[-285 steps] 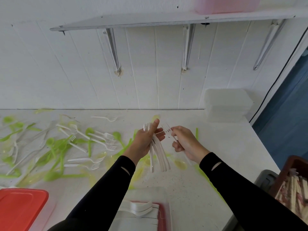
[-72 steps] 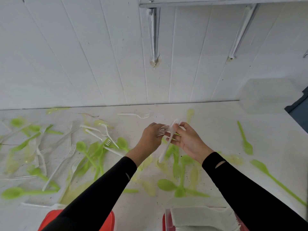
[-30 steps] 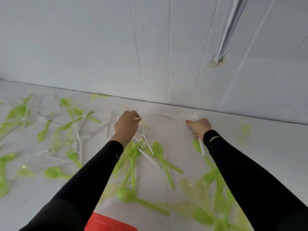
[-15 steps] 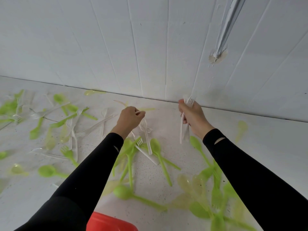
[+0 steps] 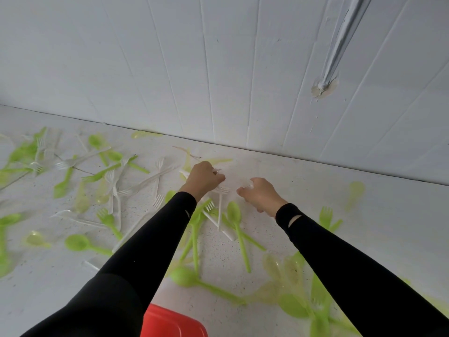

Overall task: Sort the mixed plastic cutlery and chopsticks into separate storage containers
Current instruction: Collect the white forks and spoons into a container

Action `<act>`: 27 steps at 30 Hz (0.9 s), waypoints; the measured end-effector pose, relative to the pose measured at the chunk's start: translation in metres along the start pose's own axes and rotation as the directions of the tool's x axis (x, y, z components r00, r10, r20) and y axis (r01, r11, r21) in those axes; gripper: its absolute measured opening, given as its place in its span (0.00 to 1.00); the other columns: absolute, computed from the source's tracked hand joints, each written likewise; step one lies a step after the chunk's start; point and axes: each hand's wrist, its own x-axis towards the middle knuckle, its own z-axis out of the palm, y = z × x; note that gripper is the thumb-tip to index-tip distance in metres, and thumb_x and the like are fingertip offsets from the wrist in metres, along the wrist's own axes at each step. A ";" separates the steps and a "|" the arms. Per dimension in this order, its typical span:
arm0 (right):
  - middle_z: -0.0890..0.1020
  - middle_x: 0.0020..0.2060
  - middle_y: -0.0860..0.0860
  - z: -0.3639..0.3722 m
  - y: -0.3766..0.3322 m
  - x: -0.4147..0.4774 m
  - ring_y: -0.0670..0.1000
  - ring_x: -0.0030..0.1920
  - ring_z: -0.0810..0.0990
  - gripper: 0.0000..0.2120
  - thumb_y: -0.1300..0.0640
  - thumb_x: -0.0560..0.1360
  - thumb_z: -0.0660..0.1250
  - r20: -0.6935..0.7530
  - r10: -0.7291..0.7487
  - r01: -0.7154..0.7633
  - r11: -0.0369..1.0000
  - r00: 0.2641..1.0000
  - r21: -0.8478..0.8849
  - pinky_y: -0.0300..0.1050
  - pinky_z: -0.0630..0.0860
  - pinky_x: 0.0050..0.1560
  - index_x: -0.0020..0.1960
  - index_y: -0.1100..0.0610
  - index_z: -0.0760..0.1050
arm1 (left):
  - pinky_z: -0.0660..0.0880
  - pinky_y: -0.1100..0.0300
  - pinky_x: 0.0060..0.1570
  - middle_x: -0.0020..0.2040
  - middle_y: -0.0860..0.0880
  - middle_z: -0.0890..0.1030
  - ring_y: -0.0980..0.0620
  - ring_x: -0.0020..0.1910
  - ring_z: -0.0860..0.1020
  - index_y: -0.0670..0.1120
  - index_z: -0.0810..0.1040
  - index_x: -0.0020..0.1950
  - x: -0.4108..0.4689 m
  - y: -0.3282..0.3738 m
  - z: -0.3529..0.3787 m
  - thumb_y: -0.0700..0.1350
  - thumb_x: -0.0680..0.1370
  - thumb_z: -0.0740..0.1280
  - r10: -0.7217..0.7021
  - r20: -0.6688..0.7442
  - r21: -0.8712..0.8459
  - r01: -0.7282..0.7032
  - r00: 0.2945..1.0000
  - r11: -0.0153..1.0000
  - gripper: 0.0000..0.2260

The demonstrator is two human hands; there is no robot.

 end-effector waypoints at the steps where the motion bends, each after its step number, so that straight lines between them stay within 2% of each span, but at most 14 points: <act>1: 0.77 0.36 0.52 0.003 -0.001 0.002 0.50 0.29 0.69 0.07 0.54 0.77 0.65 0.005 0.014 -0.014 1.000 1.000 0.018 0.37 0.63 0.23 0.45 0.58 0.71 | 0.69 0.58 0.33 0.36 0.44 0.78 0.46 0.35 0.74 0.41 0.71 0.39 -0.002 0.001 -0.003 0.45 0.74 0.65 0.003 -0.036 -0.061 -0.005 0.999 0.998 0.09; 5: 0.79 0.34 0.53 0.013 -0.006 0.013 0.48 0.25 0.67 0.13 0.50 0.76 0.69 0.032 0.063 -0.066 0.992 0.997 0.105 0.36 0.61 0.22 0.44 0.59 0.73 | 0.74 0.63 0.32 0.42 0.49 0.85 0.52 0.39 0.82 0.44 0.71 0.44 -0.015 0.008 -0.032 0.44 0.78 0.62 0.023 -0.129 -0.414 -0.075 0.991 0.907 0.05; 7: 0.80 0.39 0.55 0.019 -0.011 0.016 0.50 0.28 0.70 0.20 0.45 0.74 0.71 0.018 0.050 -0.051 0.996 0.999 0.075 0.39 0.64 0.24 0.49 0.64 0.77 | 0.75 0.64 0.35 0.41 0.51 0.85 0.55 0.39 0.80 0.44 0.70 0.44 -0.020 0.009 -0.049 0.41 0.79 0.62 0.058 -0.183 -0.537 -0.149 0.981 0.830 0.04; 9: 0.80 0.44 0.55 0.027 -0.013 0.018 0.51 0.35 0.74 0.25 0.42 0.73 0.72 0.000 0.033 -0.033 0.999 0.999 0.018 0.41 0.68 0.32 0.54 0.64 0.76 | 0.76 0.62 0.37 0.37 0.50 0.82 0.54 0.37 0.79 0.43 0.69 0.44 -0.020 0.005 -0.065 0.39 0.79 0.61 0.041 -0.242 -0.678 -0.199 0.969 0.707 0.04; 11: 0.78 0.47 0.52 0.034 -0.014 0.017 0.51 0.44 0.76 0.23 0.45 0.74 0.71 -0.030 0.021 -0.022 1.000 0.999 -0.022 0.41 0.70 0.40 0.56 0.63 0.75 | 0.79 0.55 0.42 0.36 0.47 0.77 0.52 0.34 0.78 0.42 0.69 0.46 -0.019 0.000 -0.079 0.37 0.79 0.61 -0.014 -0.246 -0.818 -0.200 0.969 0.540 0.03; 13: 0.77 0.44 0.51 0.037 -0.014 0.016 0.50 0.42 0.76 0.14 0.51 0.75 0.71 -0.024 0.027 -0.025 0.997 0.999 0.076 0.41 0.70 0.39 0.53 0.60 0.75 | 0.81 0.52 0.42 0.38 0.48 0.72 0.53 0.32 0.75 0.43 0.70 0.51 -0.021 -0.005 -0.088 0.39 0.80 0.64 -0.043 -0.225 -0.874 -0.182 0.973 0.451 0.03; 14: 0.76 0.41 0.51 0.036 -0.015 0.015 0.50 0.38 0.75 0.10 0.54 0.75 0.71 -0.011 0.046 -0.043 0.985 0.999 0.167 0.41 0.70 0.34 0.48 0.59 0.75 | 0.80 0.55 0.38 0.37 0.49 0.72 0.54 0.31 0.73 0.45 0.72 0.52 -0.023 -0.009 -0.091 0.41 0.80 0.66 -0.045 -0.230 -0.851 -0.178 0.972 0.495 0.04; 15: 0.75 0.37 0.51 0.033 -0.016 0.013 0.49 0.33 0.73 0.07 0.56 0.74 0.71 -0.004 0.067 -0.063 0.965 0.998 0.255 0.40 0.68 0.29 0.44 0.58 0.74 | 0.76 0.59 0.33 0.35 0.52 0.73 0.55 0.30 0.71 0.46 0.75 0.52 -0.024 -0.014 -0.093 0.45 0.79 0.68 -0.033 -0.250 -0.776 -0.181 0.968 0.604 0.04; 17: 0.72 0.33 0.49 0.023 -0.020 0.007 0.49 0.29 0.68 0.07 0.57 0.74 0.69 -0.025 0.072 -0.059 0.936 0.997 0.346 0.39 0.64 0.25 0.40 0.56 0.72 | 0.69 0.65 0.30 0.31 0.55 0.76 0.56 0.30 0.71 0.49 0.81 0.45 -0.024 -0.026 -0.092 0.52 0.77 0.71 0.077 -0.288 -0.452 -0.206 0.955 0.868 0.07; 18: 0.71 0.31 0.48 0.016 -0.023 0.003 0.48 0.28 0.67 0.08 0.56 0.74 0.69 -0.056 0.052 -0.029 0.936 0.997 0.350 0.39 0.63 0.25 0.39 0.54 0.71 | 0.68 0.65 0.31 0.31 0.54 0.78 0.57 0.31 0.73 0.49 0.83 0.43 -0.023 -0.032 -0.089 0.54 0.76 0.71 0.157 -0.258 -0.252 -0.223 0.953 0.942 0.10; 19: 0.70 0.30 0.46 0.008 -0.026 0.000 0.47 0.28 0.66 0.10 0.56 0.74 0.70 -0.089 0.021 0.011 0.939 0.996 0.344 0.38 0.62 0.25 0.37 0.53 0.70 | 0.68 0.64 0.33 0.32 0.52 0.79 0.56 0.33 0.75 0.48 0.83 0.41 -0.023 -0.038 -0.084 0.55 0.75 0.72 0.197 -0.191 -0.079 -0.215 0.962 0.973 0.12; 21: 0.69 0.28 0.46 -0.006 -0.033 -0.006 0.47 0.27 0.65 0.11 0.56 0.74 0.70 -0.140 -0.048 0.095 0.932 0.989 0.350 0.37 0.62 0.25 0.36 0.53 0.69 | 0.69 0.62 0.37 0.37 0.51 0.80 0.53 0.39 0.78 0.47 0.83 0.43 -0.027 -0.048 -0.071 0.55 0.74 0.73 0.166 -0.071 0.142 -0.155 0.983 0.978 0.11; 24: 0.74 0.33 0.48 -0.022 -0.046 -0.013 0.47 0.26 0.69 0.05 0.55 0.74 0.69 -0.243 -0.110 0.212 0.869 0.964 0.448 0.38 0.65 0.26 0.47 0.56 0.76 | 0.72 0.59 0.42 0.44 0.52 0.80 0.52 0.45 0.78 0.46 0.82 0.47 -0.033 -0.064 -0.054 0.54 0.73 0.73 0.065 -0.066 0.252 -0.047 0.996 0.967 0.12; 27: 0.79 0.33 0.50 -0.035 -0.060 -0.021 0.47 0.23 0.66 0.08 0.57 0.75 0.69 -0.404 -0.117 0.360 0.712 0.907 0.603 0.38 0.63 0.24 0.44 0.57 0.70 | 0.74 0.56 0.40 0.42 0.49 0.81 0.49 0.44 0.80 0.45 0.81 0.44 -0.038 -0.072 -0.042 0.55 0.73 0.73 0.007 -0.065 0.263 0.010 0.998 0.965 0.13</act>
